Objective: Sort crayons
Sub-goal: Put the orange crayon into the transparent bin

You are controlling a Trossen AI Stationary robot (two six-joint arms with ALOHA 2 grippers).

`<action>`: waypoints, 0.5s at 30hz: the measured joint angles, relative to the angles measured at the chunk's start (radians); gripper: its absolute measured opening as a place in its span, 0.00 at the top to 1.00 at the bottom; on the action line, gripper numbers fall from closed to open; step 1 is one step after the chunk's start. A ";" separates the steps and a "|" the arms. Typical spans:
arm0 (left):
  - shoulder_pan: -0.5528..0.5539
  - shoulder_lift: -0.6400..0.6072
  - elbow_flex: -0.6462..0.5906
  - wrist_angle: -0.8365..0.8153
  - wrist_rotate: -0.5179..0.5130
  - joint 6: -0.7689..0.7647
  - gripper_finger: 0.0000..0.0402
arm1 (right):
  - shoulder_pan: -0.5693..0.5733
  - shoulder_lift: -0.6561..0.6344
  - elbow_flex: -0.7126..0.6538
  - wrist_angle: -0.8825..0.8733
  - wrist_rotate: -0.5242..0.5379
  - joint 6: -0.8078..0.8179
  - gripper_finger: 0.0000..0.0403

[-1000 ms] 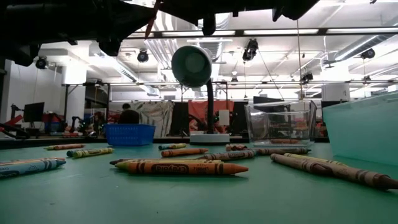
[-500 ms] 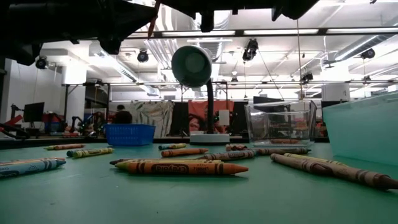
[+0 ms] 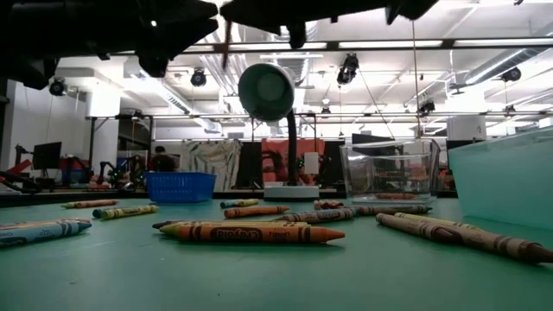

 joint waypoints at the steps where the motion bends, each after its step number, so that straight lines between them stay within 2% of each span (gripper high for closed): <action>1: 0.000 -0.002 0.000 0.000 0.000 0.003 0.64 | 0.000 -0.015 0.000 -0.038 0.016 0.000 0.97; 7: 0.000 -0.010 -0.005 -0.011 -0.030 0.027 0.56 | 0.000 -0.150 0.000 -0.339 0.107 0.012 0.97; 12: 0.000 -0.010 -0.005 -0.018 -0.106 0.046 0.56 | -0.012 -0.284 0.000 -0.680 0.288 0.070 0.97; 15: 0.008 -0.010 -0.005 -0.018 -0.110 0.063 0.57 | -0.044 -0.350 0.000 -0.886 0.371 0.161 0.97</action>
